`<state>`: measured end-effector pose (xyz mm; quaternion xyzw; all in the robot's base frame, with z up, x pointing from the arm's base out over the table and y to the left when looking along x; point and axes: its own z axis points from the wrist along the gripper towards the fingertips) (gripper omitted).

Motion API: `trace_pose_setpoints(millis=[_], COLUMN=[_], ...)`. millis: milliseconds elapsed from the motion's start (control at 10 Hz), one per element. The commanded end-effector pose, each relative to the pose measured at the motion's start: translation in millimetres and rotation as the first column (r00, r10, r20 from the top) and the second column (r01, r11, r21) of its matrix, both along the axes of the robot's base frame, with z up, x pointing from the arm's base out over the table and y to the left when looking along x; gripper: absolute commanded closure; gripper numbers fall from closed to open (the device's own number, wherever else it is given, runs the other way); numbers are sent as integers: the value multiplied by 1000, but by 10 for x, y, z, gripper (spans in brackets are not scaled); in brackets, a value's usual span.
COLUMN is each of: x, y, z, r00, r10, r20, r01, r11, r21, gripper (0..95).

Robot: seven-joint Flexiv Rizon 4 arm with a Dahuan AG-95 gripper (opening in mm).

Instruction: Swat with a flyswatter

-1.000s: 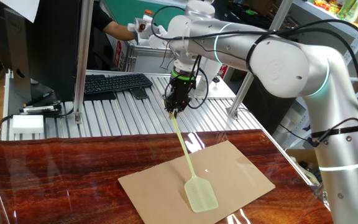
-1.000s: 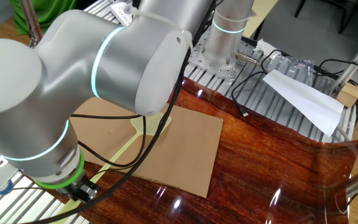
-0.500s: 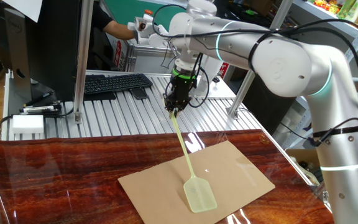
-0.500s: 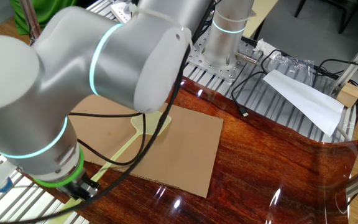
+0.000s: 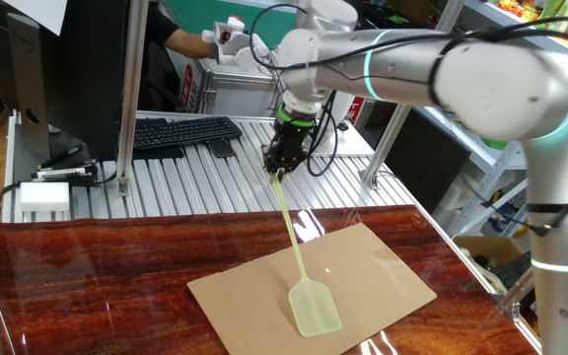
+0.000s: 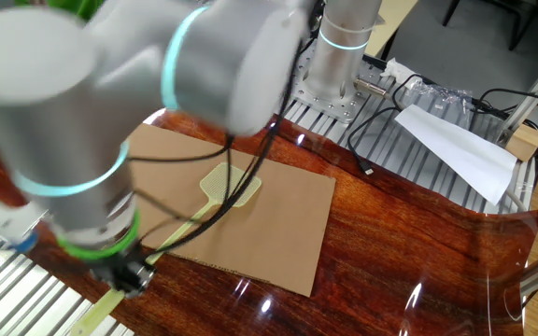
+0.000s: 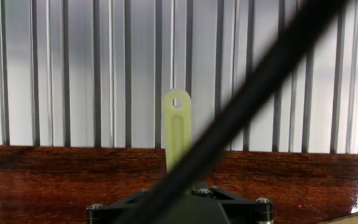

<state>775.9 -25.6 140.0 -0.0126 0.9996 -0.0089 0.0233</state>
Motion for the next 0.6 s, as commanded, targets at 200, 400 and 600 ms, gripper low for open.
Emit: trace_pose_setpoints(millis=[200, 400, 600], x=[91, 105, 130], y=[63, 93, 96], z=[104, 167, 194], r00=[999, 999, 998], r10=[-1, -8, -7], r20=[-49, -52, -56], r01=[1, 7, 6], r11=[1000, 1000, 1000], r21=[-9, -11, -14], gripper=[950, 950, 950])
